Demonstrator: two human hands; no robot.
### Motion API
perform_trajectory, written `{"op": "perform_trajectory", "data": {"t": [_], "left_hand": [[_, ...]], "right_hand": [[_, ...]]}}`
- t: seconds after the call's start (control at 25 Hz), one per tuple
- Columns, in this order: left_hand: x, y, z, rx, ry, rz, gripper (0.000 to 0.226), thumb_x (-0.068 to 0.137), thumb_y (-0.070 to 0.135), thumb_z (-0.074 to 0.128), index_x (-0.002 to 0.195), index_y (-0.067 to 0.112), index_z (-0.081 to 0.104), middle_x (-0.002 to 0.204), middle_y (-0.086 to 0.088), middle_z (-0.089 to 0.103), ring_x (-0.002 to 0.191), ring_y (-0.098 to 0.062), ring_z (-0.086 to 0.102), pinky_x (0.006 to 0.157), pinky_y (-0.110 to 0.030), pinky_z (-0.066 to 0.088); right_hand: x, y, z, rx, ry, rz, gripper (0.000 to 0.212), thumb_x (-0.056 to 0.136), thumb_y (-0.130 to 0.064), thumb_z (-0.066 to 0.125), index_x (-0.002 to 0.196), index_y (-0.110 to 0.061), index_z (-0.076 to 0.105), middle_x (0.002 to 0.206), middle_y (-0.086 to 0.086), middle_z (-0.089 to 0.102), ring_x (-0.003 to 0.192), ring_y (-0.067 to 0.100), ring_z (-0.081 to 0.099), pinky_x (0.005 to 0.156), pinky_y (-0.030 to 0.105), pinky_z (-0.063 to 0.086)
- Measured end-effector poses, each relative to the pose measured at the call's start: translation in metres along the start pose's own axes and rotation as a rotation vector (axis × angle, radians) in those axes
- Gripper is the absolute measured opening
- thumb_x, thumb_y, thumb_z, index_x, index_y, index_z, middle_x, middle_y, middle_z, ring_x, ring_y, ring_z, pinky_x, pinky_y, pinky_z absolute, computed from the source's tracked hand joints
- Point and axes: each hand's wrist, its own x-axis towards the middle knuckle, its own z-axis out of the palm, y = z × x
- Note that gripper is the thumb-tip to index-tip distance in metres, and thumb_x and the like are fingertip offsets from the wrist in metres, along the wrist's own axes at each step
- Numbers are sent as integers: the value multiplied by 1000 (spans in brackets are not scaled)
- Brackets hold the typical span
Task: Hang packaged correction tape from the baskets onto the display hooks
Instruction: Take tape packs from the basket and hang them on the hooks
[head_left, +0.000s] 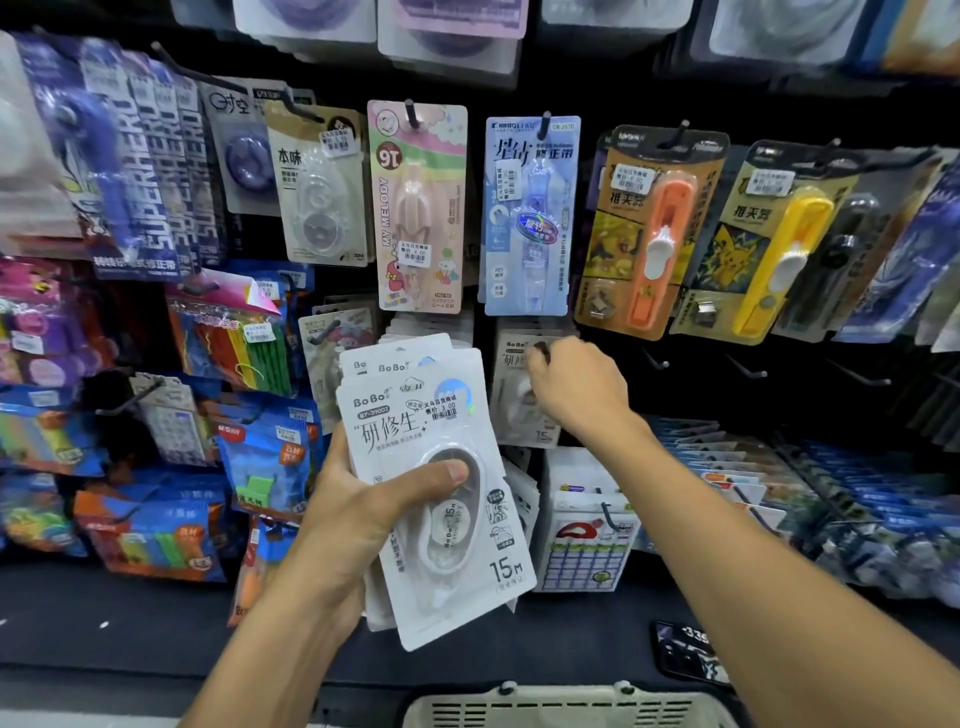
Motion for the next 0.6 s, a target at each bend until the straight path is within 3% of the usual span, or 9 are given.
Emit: {"op": "perform_trajectory", "data": {"t": [0.08, 0.12, 0.2, 0.32, 0.4, 0.48, 0.6], "left_hand": [[4, -4, 2, -22, 10, -7, 96, 37, 26, 93, 127, 16, 60, 105, -5, 79, 89, -26, 78, 63, -28, 60], [7, -6, 3, -27, 13, -8, 97, 37, 25, 93, 128, 16, 59, 105, -6, 79, 89, -26, 78, 63, -28, 60], [11, -10, 7, -34, 12, -16, 96, 37, 24, 93, 127, 15, 59, 105, -7, 79, 90, -27, 78, 64, -30, 61], [12, -15, 11, -70, -1, -59, 97, 38, 24, 97, 128, 13, 61, 108, -11, 78, 93, -30, 77, 65, -34, 61], [11, -13, 9, -150, -48, -79, 100, 37, 30, 103, 128, 13, 64, 114, -14, 76, 98, -33, 76, 68, -37, 62], [12, -14, 7, -166, -98, -65, 83, 41, 32, 103, 117, 18, 73, 115, -13, 76, 101, -31, 75, 70, -36, 62], [12, -14, 9, -108, -20, -47, 57, 46, 22, 97, 100, 21, 80, 108, -12, 78, 92, -29, 77, 65, -33, 62]], "right_hand": [[-37, 9, -2, 301, 70, -18, 44, 99, -57, 41, 98, -21, 67, 93, -2, 71, 90, 24, 67, 72, 34, 47], [-64, 12, -1, 564, 19, -87, 39, 94, -60, 47, 96, -28, 67, 90, -9, 72, 86, 12, 67, 73, 31, 49], [-116, 11, 4, 973, -263, -178, 29, 83, -56, 69, 104, -36, 67, 101, -14, 74, 93, 2, 68, 81, 23, 53], [-135, 15, 16, 1145, -382, -121, 52, 72, -41, 87, 117, -35, 64, 114, -4, 74, 106, 15, 71, 92, 39, 57], [-130, 18, 14, 1325, -392, -32, 49, 74, -26, 88, 117, -21, 66, 111, 6, 76, 101, 22, 73, 84, 36, 60], [-122, 20, 8, 1512, -357, 76, 45, 75, -22, 85, 115, -12, 67, 107, 12, 77, 95, 26, 75, 74, 31, 60], [-111, 31, 1, 1479, -162, 159, 38, 82, -29, 79, 116, -17, 67, 104, 6, 78, 92, 22, 76, 66, 27, 60]]}}
